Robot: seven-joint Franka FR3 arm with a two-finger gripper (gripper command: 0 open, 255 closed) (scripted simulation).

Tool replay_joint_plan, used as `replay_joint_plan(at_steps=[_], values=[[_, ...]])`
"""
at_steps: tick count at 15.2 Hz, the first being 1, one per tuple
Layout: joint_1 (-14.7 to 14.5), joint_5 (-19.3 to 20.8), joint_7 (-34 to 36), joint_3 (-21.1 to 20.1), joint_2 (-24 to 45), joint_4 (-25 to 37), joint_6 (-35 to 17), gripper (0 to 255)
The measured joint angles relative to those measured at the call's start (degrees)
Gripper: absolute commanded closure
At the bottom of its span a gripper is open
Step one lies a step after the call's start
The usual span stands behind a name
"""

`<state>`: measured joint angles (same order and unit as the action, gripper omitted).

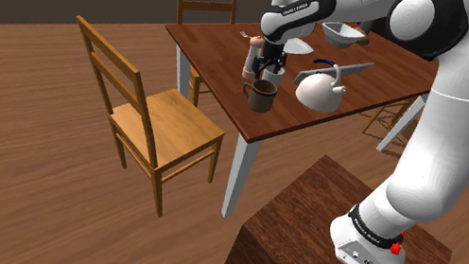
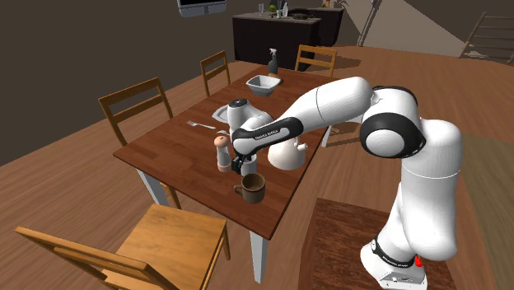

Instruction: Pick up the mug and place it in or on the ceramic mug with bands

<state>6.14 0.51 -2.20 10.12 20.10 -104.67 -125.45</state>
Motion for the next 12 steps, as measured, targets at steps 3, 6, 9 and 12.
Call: replay_joint_plan(at_steps=[3,6,9,12], values=[[0.0,0.0,0.0,0.0,0.0,0.0,0.0,255],[0.0,0.0,0.0,0.0,0.0,0.0,0.0,255],[0.0,0.0,0.0,0.0,0.0,-0.01,0.01,255],[0.0,0.0,0.0,0.0,0.0,-0.01,0.01,255]])
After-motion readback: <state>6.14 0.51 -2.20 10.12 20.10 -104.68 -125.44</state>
